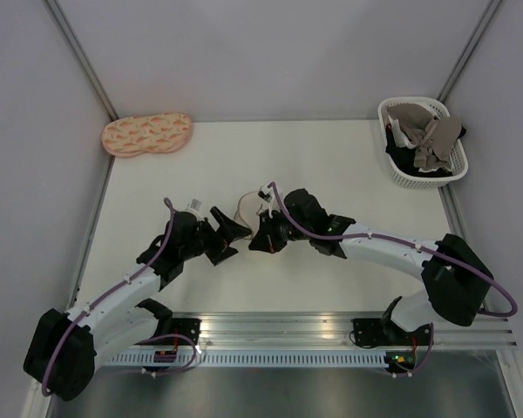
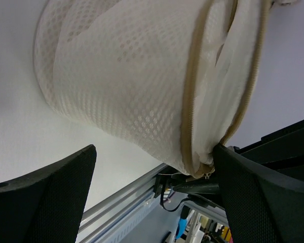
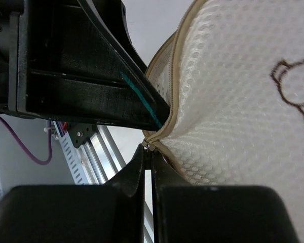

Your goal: Unzip the laundry bag and remove the bra

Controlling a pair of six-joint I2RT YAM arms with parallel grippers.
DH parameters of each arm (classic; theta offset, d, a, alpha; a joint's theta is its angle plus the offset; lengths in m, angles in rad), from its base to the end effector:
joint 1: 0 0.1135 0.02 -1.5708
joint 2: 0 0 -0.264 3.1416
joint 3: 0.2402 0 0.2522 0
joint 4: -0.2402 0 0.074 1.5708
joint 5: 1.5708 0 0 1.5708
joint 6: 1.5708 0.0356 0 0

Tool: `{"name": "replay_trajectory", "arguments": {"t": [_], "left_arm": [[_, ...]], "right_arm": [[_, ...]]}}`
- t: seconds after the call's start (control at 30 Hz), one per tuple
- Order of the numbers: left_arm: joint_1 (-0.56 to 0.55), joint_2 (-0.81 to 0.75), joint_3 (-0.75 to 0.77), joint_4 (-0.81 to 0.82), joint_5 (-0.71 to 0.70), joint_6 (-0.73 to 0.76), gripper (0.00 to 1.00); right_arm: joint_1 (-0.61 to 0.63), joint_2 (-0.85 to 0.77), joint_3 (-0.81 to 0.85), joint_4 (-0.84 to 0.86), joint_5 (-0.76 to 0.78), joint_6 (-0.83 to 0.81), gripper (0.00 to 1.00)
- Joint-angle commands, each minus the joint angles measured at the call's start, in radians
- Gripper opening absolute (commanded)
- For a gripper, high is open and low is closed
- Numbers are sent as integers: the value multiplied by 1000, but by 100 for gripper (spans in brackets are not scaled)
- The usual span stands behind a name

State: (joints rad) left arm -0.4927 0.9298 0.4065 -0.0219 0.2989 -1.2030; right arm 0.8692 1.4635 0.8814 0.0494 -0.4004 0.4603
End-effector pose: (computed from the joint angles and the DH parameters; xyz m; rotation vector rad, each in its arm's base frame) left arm 0.1683 -0.1023 0.1986 -0.6380 2.3002 -1.2411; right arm 0.1968 0.2544 0.2372 -0.7236 2.1847 1.1708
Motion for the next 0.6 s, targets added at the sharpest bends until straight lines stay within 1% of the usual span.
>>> {"name": "replay_trajectory", "arguments": {"t": [0.0,0.03,0.07,0.17,0.23,0.27,0.33,0.37,0.4,0.43,0.47,0.5,0.57], "left_arm": [[-27,32,-41,226,19,-159,100],[-39,32,-55,275,6,-171,100],[-62,32,-55,280,-26,-185,100],[-95,52,-34,266,-53,-187,99],[-104,72,-35,286,-55,-185,95],[-106,79,-38,307,-53,-188,84],[-107,99,-46,319,-47,-185,67],[-107,106,-46,321,-47,-178,45],[-107,110,-46,320,-47,-173,34],[-107,118,-46,315,-49,-167,15],[-107,118,-47,310,-55,-167,6],[-107,119,-44,295,-58,-162,2],[-107,116,-43,283,-72,-150,2]], "right_arm": [[8,15,10,70,-74,3,0],[11,15,10,63,-69,-3,0],[13,17,8,55,-66,-8,1],[17,17,7,47,-60,-14,0],[19,18,7,43,-57,-18,1],[22,18,7,41,-57,-20,0],[22,20,10,37,-51,-26,0],[24,20,11,29,-51,-26,0],[22,20,11,24,-49,-29,0],[25,20,14,14,-43,-32,0],[24,18,16,9,-40,-34,1],[24,15,16,3,-38,-38,0],[25,8,19,-19,-26,-48,0]]}}
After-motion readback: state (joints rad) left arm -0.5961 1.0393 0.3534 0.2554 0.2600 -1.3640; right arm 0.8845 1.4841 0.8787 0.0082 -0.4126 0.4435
